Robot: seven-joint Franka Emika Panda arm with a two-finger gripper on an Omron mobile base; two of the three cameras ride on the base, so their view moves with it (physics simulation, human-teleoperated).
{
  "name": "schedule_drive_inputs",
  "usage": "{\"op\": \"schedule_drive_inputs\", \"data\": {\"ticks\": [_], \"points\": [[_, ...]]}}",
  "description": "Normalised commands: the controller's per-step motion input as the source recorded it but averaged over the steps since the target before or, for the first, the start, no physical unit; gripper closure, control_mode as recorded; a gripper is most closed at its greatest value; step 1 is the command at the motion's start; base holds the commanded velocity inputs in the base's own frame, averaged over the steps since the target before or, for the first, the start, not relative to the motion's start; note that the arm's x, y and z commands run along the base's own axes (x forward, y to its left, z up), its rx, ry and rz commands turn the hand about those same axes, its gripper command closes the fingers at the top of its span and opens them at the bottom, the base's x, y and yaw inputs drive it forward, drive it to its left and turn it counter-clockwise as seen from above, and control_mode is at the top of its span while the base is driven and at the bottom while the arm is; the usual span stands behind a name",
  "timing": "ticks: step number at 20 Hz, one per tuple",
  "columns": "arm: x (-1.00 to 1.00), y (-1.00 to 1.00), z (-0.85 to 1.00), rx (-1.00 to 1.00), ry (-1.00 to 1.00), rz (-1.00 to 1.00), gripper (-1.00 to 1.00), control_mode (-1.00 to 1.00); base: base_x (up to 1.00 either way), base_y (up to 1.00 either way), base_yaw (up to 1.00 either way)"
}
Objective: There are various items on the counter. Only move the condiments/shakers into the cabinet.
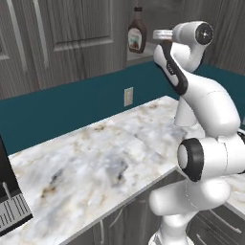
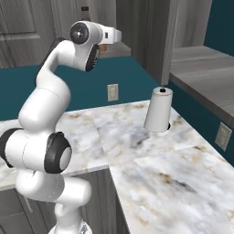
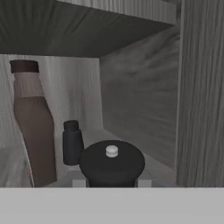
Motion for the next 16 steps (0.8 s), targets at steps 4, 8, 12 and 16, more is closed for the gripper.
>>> {"op": "schedule_drive_inputs", "data": {"ticks": [4,8,12,16], "points": [[0.12,-0.03,-0.16,0.00,0.00,0.09,1.00,-1.00,0.00,0.00,0.00],[0.06,-0.05,-0.08,0.00,0.00,0.09,1.00,-1.00,0.00,0.00,0.00],[0.17,-0.07,0.00,0.01,0.00,0.06,1.00,-1.00,0.00,0.00,0.00],[0.35,-0.01,0.00,0.00,-0.03,0.01,1.00,-1.00,0.00,0.00,0.00]]}}
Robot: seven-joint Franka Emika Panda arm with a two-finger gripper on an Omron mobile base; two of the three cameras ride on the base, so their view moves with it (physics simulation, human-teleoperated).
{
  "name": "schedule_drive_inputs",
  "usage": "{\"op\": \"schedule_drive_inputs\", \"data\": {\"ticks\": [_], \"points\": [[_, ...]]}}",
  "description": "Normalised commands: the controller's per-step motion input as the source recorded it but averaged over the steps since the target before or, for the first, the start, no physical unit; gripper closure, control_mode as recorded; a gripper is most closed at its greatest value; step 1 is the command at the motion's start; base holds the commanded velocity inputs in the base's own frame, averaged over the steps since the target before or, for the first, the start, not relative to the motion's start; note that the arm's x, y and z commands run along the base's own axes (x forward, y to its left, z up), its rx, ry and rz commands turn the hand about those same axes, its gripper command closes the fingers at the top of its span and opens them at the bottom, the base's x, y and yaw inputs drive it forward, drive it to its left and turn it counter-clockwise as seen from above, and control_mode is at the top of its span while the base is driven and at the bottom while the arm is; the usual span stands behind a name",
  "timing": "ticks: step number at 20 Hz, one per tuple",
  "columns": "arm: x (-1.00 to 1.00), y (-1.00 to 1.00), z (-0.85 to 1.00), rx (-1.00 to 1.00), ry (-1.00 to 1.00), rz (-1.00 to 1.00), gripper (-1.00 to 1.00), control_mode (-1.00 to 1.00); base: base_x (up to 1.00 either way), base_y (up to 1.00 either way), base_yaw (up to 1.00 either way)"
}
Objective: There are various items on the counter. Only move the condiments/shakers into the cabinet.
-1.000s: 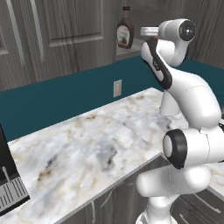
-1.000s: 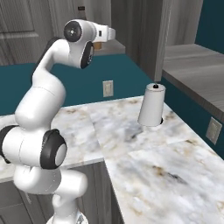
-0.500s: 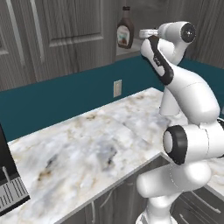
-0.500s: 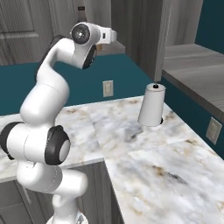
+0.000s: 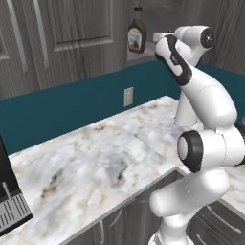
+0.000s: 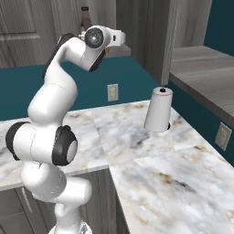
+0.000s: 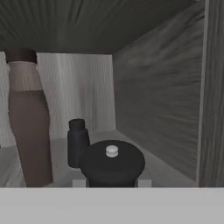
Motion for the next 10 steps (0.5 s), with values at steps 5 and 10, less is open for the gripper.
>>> {"op": "schedule_drive_inputs", "data": {"ticks": [5,10], "points": [[0.37,0.06,0.00,0.00,-0.02,0.00,1.00,-1.00,0.00,0.00,0.00],[0.33,0.13,-0.04,0.00,-0.01,0.00,1.00,-1.00,0.00,0.00,0.00]]}}
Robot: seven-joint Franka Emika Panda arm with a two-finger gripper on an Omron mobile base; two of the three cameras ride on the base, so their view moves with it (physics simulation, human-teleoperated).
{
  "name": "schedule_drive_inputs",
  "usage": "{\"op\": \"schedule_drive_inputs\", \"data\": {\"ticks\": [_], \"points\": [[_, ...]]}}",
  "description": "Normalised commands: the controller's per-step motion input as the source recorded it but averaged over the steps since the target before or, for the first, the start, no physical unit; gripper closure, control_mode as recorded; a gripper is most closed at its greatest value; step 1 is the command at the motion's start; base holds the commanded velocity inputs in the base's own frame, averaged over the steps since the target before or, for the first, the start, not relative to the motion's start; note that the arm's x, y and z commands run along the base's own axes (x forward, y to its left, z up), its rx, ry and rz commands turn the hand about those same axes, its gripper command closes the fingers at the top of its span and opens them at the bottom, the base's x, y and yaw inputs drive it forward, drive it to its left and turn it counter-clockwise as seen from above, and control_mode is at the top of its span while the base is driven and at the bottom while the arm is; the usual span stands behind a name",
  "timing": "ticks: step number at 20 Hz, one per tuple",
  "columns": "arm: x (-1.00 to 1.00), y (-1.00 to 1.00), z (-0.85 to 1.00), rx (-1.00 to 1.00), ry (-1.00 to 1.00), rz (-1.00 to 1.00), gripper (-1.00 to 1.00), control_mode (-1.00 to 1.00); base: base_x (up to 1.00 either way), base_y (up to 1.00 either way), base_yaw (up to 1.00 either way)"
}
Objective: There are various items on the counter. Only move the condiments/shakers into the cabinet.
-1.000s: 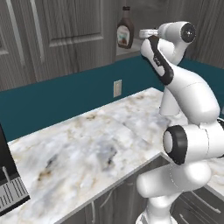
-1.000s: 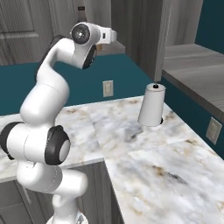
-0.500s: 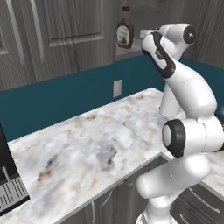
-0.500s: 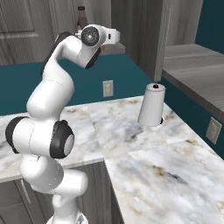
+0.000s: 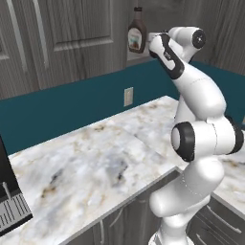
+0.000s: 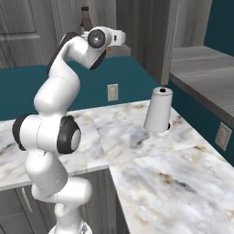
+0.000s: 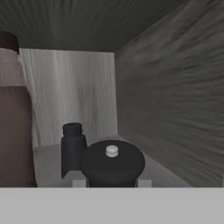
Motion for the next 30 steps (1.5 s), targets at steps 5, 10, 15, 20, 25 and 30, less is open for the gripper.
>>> {"op": "schedule_drive_inputs", "data": {"ticks": [5,10,15,20,25,30], "points": [[0.27,0.02,-0.02,0.00,0.00,0.00,1.00,-1.00,0.00,0.00,0.00],[0.19,0.00,0.00,0.00,0.00,0.00,-1.00,-1.00,0.00,0.00,0.00],[0.20,0.00,0.00,0.00,0.00,0.00,-1.00,-1.00,0.00,0.00,0.00],[0.30,0.03,-0.03,0.00,0.00,-0.02,-1.00,-1.00,0.00,0.00,0.00],[0.05,0.01,-0.01,0.00,0.00,-0.01,-1.00,-1.00,0.00,0.00,0.00],[-0.96,-0.07,-0.02,0.00,-0.06,-0.01,-1.00,-1.00,0.00,0.00,0.00]]}}
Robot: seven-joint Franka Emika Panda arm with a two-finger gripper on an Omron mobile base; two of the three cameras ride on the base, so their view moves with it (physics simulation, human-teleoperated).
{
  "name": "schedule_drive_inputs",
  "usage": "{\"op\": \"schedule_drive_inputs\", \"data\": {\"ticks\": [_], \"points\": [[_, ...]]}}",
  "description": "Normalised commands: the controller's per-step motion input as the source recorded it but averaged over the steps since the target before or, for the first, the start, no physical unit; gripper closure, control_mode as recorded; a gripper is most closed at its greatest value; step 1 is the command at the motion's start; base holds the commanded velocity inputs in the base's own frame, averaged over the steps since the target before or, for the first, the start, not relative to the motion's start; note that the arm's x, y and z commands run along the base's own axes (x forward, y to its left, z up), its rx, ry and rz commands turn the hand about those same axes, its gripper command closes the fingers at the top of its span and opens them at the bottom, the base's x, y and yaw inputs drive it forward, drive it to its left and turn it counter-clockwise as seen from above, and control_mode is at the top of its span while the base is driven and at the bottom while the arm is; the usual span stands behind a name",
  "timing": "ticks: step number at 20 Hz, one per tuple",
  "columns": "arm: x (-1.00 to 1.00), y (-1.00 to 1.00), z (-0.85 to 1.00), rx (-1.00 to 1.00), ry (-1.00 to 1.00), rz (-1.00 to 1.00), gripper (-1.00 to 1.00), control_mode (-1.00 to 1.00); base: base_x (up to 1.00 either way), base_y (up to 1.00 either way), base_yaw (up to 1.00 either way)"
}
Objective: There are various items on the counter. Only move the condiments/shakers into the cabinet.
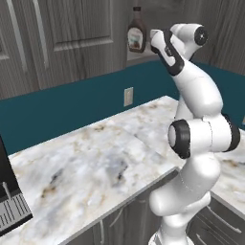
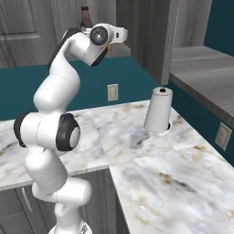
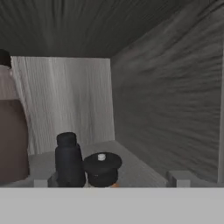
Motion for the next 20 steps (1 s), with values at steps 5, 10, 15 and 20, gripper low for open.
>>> {"op": "schedule_drive_inputs", "data": {"ticks": [5,10,15,20], "points": [[-1.00,-0.07,-0.14,0.00,-0.16,0.00,-1.00,-1.00,0.00,0.00,0.00],[-1.00,-0.13,-0.32,0.00,-0.17,0.00,-1.00,-1.00,0.00,0.00,0.00],[-1.00,-0.23,-0.13,0.04,-0.11,0.00,-1.00,-1.00,0.00,0.00,0.00],[-1.00,-0.16,0.00,0.02,0.05,0.00,-1.00,-1.00,0.00,0.00,0.00]]}}
